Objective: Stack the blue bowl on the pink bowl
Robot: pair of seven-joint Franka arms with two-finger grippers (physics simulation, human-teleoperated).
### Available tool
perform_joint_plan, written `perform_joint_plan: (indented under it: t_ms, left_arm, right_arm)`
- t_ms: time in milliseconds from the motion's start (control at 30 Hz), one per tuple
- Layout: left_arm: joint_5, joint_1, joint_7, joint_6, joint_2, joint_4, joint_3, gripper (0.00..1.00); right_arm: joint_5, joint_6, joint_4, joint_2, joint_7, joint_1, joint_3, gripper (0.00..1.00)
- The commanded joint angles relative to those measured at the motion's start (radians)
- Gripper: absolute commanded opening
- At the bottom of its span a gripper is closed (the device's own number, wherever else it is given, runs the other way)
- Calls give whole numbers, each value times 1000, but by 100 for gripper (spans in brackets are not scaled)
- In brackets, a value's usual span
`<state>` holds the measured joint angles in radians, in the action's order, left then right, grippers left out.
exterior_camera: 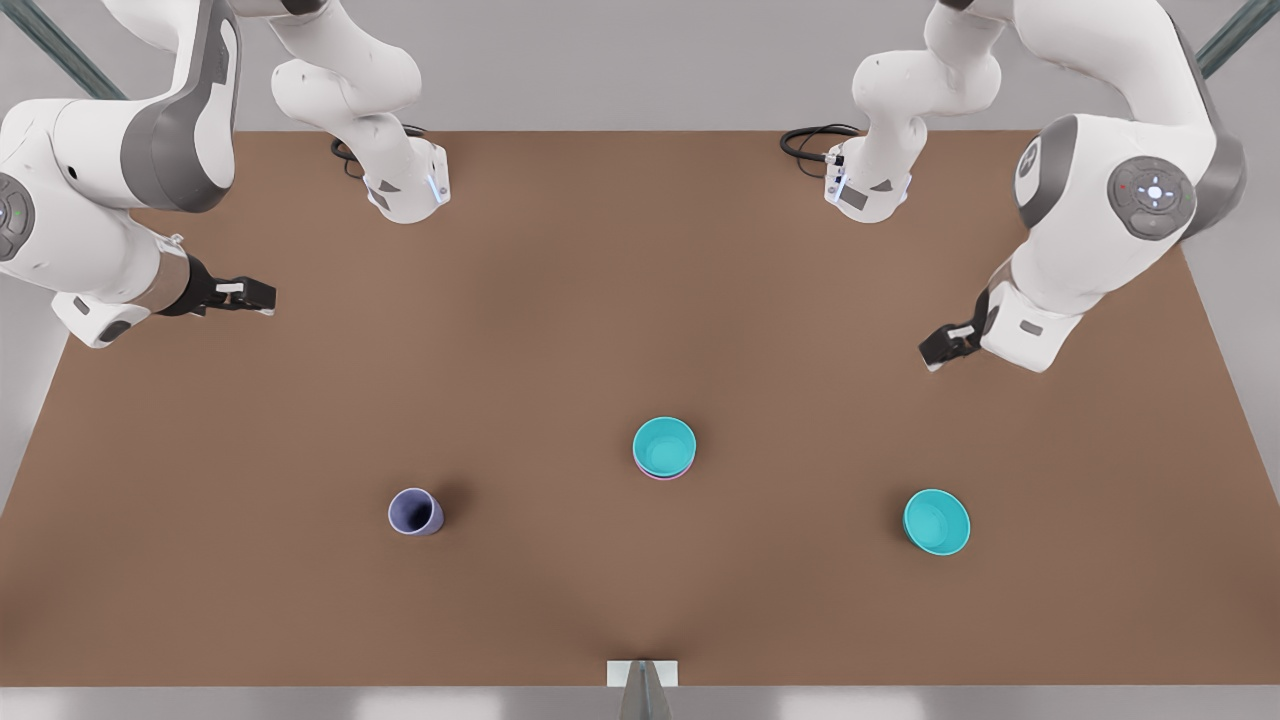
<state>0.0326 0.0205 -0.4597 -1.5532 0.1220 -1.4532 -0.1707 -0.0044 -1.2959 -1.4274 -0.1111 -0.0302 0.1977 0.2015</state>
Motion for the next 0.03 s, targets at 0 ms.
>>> perform_joint_plan:
  t_ms: [0]
  left_arm:
    - [24, 12, 309, 197, -15, -9, 19, 100]
  right_arm:
    - [0, -2, 1, 1, -11, 0, 1, 100]
